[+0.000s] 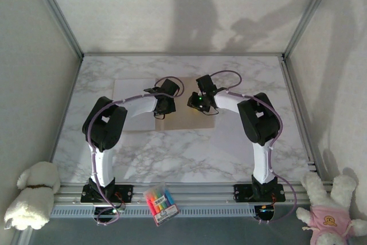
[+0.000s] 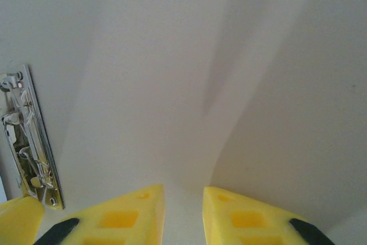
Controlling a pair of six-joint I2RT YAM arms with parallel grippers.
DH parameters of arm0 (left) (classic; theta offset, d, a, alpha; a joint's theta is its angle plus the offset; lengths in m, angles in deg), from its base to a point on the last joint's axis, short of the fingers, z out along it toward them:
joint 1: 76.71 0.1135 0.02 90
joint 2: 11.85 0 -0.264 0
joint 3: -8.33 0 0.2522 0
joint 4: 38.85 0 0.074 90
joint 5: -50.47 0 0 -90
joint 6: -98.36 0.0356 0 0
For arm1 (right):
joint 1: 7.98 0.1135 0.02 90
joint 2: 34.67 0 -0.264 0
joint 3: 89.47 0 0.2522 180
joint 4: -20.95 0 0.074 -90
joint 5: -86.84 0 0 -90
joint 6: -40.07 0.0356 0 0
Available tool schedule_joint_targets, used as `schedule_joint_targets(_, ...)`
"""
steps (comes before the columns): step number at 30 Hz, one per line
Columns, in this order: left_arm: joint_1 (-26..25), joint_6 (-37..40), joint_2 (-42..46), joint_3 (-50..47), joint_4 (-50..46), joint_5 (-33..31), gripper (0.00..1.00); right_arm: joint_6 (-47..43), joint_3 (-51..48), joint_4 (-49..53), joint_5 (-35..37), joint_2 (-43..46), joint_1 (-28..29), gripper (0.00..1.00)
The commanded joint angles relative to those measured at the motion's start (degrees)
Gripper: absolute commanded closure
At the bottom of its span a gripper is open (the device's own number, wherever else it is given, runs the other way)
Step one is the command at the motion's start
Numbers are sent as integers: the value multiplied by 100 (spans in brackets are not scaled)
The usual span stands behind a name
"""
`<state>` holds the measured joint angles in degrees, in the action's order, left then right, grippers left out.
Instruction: Put the files into the folder
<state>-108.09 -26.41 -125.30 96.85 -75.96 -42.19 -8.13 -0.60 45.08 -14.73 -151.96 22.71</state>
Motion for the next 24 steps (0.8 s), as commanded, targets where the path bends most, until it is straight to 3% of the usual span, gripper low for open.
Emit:
schedule_joint_targets(1, -160, -72, -381, -159, 125, 431, 93, 50, 107, 339, 14, -329, 146, 76)
schedule_joint_targets(12, -325, -228, -525, -147, 340, 596, 94, 125, 60, 369, 37, -347, 191, 79)
schedule_joint_targets(24, -147, -112, 36, 391, -680, -153, 93, 93, 47, 366, 131, -311, 196, 80)
